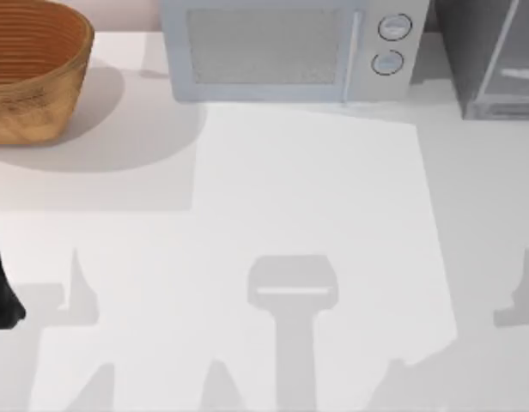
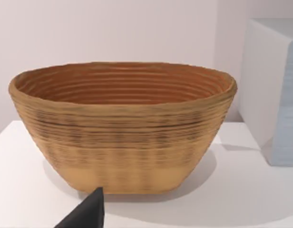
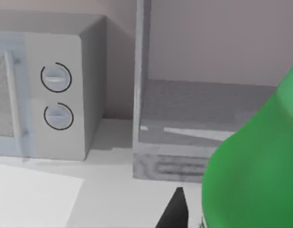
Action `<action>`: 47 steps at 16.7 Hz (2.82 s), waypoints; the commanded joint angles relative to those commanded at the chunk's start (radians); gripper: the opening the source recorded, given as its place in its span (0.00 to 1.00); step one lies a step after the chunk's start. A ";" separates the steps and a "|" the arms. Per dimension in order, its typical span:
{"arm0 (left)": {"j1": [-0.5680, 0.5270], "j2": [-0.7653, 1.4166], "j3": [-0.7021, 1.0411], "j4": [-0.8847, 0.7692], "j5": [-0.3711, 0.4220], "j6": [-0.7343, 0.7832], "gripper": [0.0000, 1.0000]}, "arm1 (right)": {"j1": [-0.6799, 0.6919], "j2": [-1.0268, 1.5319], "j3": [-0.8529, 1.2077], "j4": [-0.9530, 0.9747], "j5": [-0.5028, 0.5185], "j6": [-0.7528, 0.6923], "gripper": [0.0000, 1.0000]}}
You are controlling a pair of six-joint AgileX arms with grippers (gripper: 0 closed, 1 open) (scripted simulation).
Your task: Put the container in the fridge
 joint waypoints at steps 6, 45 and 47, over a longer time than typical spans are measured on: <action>0.000 0.000 0.000 0.000 0.000 0.000 1.00 | 0.021 -0.072 -0.011 -0.050 0.063 0.041 0.01; 0.000 0.000 0.000 0.000 0.000 0.000 1.00 | -0.244 2.098 1.038 1.028 -0.181 0.056 0.01; 0.000 0.000 0.000 0.000 0.000 0.000 1.00 | -0.236 2.146 1.137 0.990 -0.172 0.056 0.01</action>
